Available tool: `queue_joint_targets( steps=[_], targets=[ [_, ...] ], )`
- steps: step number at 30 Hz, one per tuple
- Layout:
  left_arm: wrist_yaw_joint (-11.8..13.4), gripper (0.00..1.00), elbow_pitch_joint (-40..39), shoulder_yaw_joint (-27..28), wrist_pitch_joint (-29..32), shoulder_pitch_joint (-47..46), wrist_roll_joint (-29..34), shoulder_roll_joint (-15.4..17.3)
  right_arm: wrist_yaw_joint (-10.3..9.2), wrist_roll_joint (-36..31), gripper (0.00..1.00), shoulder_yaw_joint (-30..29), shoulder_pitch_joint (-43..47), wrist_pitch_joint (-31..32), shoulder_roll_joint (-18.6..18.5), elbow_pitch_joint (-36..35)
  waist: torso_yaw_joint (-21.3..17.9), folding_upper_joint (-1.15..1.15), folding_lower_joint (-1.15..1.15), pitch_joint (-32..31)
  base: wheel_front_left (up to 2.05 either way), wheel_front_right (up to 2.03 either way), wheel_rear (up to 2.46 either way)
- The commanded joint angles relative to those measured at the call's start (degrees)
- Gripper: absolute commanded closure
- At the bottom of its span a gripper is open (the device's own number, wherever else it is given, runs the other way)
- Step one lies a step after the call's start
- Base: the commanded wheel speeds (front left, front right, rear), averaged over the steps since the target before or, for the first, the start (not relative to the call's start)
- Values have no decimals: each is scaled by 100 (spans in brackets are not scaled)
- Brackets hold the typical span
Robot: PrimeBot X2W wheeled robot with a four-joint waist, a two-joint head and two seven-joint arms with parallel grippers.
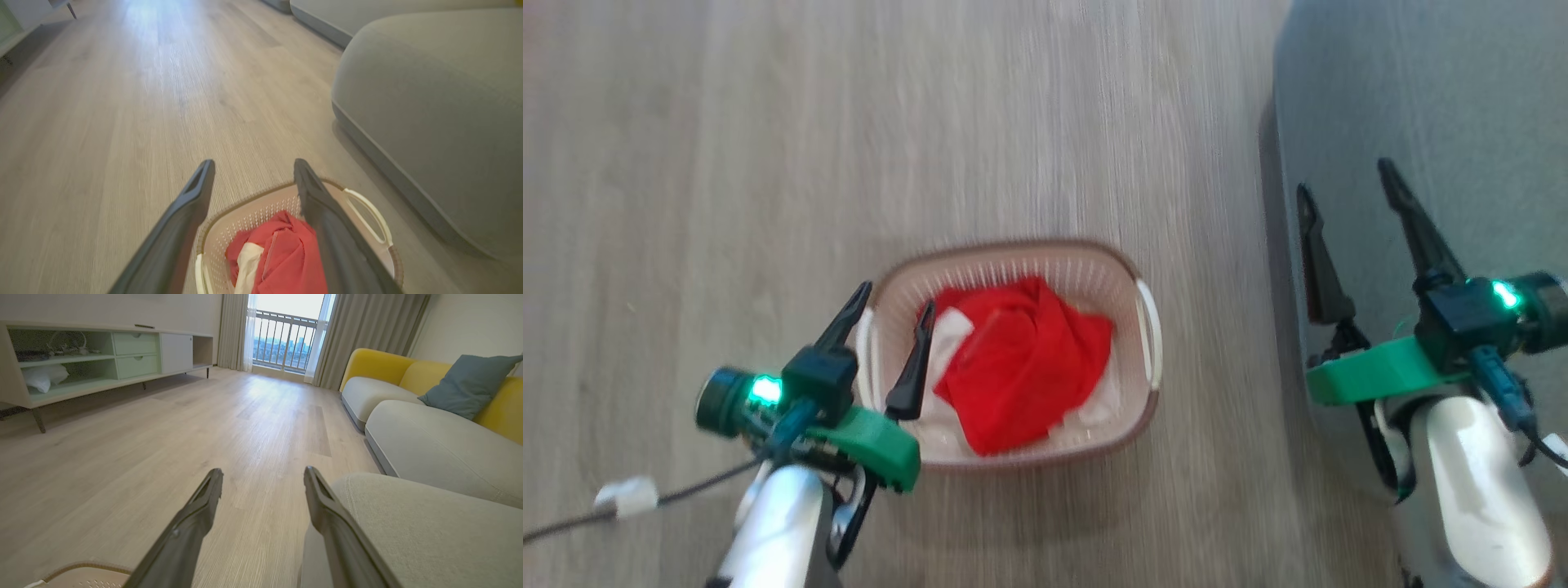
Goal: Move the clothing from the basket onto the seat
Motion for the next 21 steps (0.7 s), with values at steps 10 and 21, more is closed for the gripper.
queue_joint_targets(
  steps=[10,21],
  targets=[
    [-237,0,1040,-418,-55,-1292,375,481,0,-248,0,1,-384,-52,30,-997,-540,0,-1,2145,0,0,0],
    [-349,0,2583,-1410,-55,-2550,508,821,0,-101,0,109,-480,-52,30,-1368,-860,0,-1,3189,0,0,0]
  ],
)
